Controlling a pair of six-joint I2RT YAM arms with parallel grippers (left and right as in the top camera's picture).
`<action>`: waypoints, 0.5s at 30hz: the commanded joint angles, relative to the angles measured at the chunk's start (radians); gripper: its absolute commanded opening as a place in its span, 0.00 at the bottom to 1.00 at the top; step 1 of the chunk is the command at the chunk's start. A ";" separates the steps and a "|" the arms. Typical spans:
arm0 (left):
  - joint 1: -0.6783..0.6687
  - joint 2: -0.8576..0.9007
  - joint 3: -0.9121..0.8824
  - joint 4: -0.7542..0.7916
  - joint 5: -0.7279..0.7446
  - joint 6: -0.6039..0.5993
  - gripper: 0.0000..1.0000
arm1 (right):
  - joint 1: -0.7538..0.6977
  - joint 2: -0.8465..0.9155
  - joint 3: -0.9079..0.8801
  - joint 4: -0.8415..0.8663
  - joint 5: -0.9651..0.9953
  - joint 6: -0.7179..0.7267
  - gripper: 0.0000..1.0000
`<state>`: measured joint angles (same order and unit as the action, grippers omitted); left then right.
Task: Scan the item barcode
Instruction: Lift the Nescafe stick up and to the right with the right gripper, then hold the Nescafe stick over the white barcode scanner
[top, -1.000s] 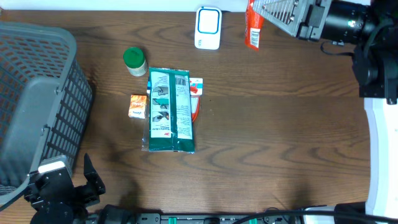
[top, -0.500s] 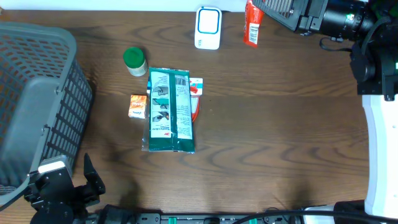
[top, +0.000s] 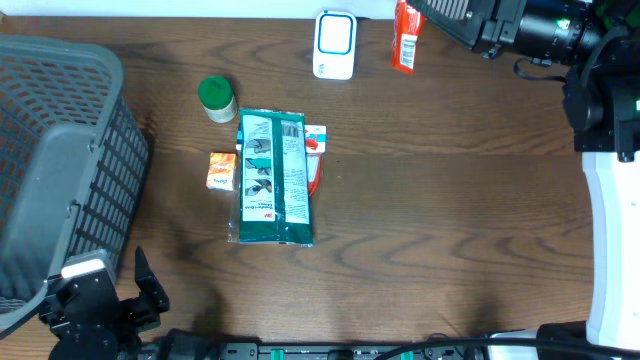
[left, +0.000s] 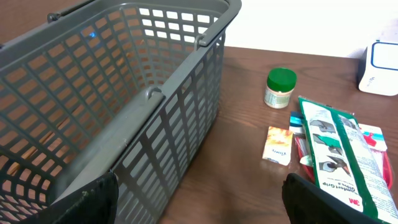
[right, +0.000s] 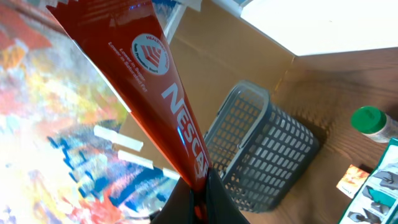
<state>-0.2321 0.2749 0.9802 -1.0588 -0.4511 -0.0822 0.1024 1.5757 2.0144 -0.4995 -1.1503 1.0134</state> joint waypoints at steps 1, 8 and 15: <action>-0.004 0.007 -0.008 0.002 -0.005 -0.007 0.84 | -0.012 -0.001 -0.001 0.019 0.026 0.058 0.01; -0.004 0.007 -0.008 0.002 -0.005 -0.007 0.84 | -0.012 -0.001 -0.001 0.029 0.024 0.071 0.01; -0.004 0.007 -0.008 0.002 -0.005 -0.006 0.84 | -0.012 -0.001 -0.001 0.037 0.024 -0.102 0.01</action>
<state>-0.2321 0.2749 0.9802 -1.0584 -0.4511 -0.0818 0.0994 1.5757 2.0144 -0.4694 -1.1290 1.0355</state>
